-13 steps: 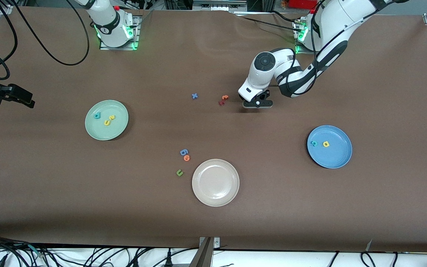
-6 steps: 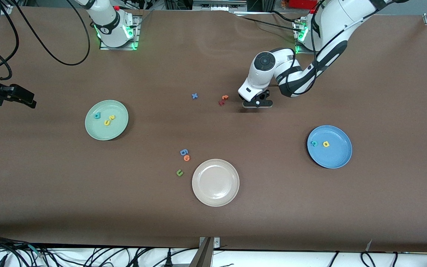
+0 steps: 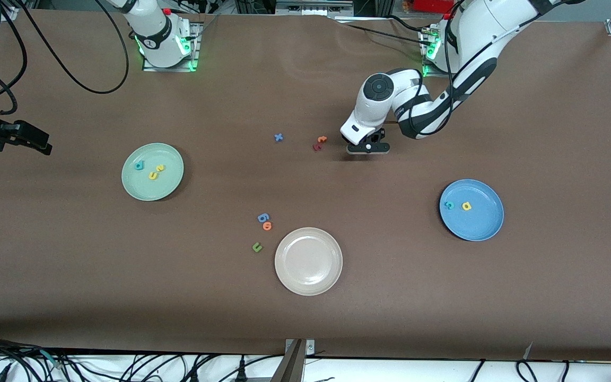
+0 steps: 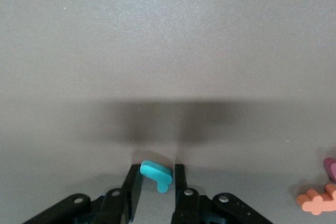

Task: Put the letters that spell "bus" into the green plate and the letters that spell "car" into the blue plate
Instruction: 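Carry the teal letter with the left gripper over the blue plate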

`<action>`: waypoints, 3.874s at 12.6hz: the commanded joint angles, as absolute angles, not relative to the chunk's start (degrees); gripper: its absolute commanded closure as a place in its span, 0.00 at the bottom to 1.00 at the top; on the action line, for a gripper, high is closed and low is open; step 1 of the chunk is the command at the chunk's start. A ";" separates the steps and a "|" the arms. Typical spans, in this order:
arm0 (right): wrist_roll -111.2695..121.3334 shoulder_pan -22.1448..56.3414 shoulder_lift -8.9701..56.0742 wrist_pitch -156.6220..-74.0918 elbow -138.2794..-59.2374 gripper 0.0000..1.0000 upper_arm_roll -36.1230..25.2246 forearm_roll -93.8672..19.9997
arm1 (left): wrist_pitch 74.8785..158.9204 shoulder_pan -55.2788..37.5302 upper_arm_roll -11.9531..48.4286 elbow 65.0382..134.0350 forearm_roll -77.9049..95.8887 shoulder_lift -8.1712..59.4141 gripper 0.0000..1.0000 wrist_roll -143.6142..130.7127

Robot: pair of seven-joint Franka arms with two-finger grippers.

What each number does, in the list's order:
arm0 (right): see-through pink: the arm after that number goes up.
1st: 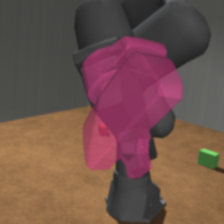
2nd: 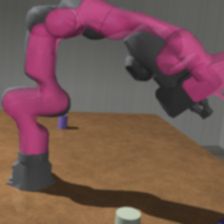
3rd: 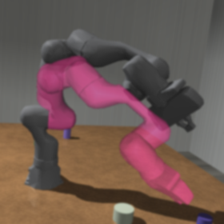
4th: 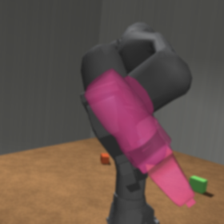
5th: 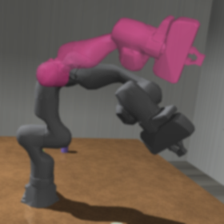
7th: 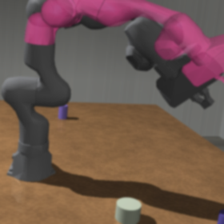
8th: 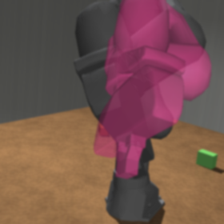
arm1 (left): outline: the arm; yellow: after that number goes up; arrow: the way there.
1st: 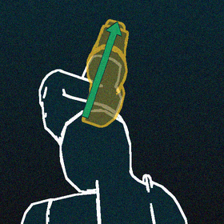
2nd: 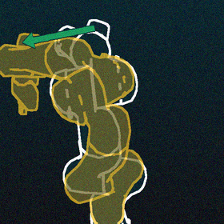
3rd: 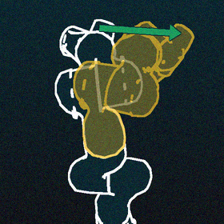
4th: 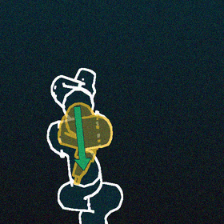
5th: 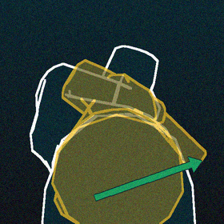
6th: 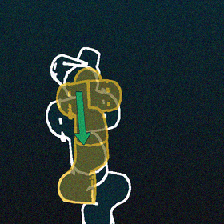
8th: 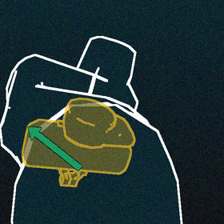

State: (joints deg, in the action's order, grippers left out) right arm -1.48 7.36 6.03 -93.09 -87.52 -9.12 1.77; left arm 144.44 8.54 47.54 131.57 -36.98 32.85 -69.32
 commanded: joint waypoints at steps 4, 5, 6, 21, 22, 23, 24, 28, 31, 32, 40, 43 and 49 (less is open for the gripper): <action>-1.93 6.94 5.45 -93.43 -87.63 0.00 -8.44 2.81 | 144.67 8.61 47.20 133.24 -39.29 33.40 0.75 -71.10; -1.93 6.94 5.54 -93.43 -87.63 0.00 -8.44 2.81 | 144.67 8.61 47.20 133.24 -39.29 33.31 0.75 -71.10; -1.93 6.94 5.54 -93.43 -87.63 0.00 -8.44 2.81 | 144.58 8.61 47.20 133.24 -39.29 33.40 0.76 -71.10; -2.02 6.94 5.54 -93.43 -87.71 0.00 -8.53 2.81 | 144.32 8.26 47.11 133.24 -39.29 33.40 0.91 -71.02; -2.02 6.94 5.54 -93.43 -87.71 0.00 -8.53 2.81 | 144.23 8.35 47.11 133.16 -39.29 33.40 0.92 -71.02; -1.93 6.94 5.54 -93.43 -87.71 0.00 -8.53 2.81 | 144.23 8.35 47.11 133.15 -39.29 33.40 0.93 -70.93; -2.02 6.94 5.54 -93.43 -87.71 0.00 -8.53 2.81 | 143.71 8.52 47.20 132.98 -39.29 33.31 0.94 -70.93; -2.02 6.94 5.54 -93.43 -87.71 0.00 -8.53 2.81 | 139.67 10.72 47.46 129.83 -39.20 32.61 0.96 -68.65; -2.02 6.94 5.54 -93.43 -87.71 0.00 -8.53 2.81 | 131.07 12.65 47.90 123.86 -35.27 32.61 0.96 -60.77; -2.02 6.94 5.54 -93.43 -87.71 0.00 -8.53 2.81 | 128.09 13.00 47.90 121.05 -32.02 32.61 0.96 -55.86; -2.02 6.94 5.54 -93.43 -87.71 0.00 -8.53 2.81 | 103.37 25.20 47.37 100.99 -20.13 32.70 0.96 -22.89; -2.02 6.94 5.54 -93.43 -87.71 0.00 -8.53 2.81 | 102.57 30.66 47.02 100.99 -20.83 32.78 0.96 -15.85; -2.02 6.86 5.54 -93.34 -87.80 0.00 -8.53 2.81 | 107.22 31.73 39.74 101.08 -27.67 36.20 0.94 -10.20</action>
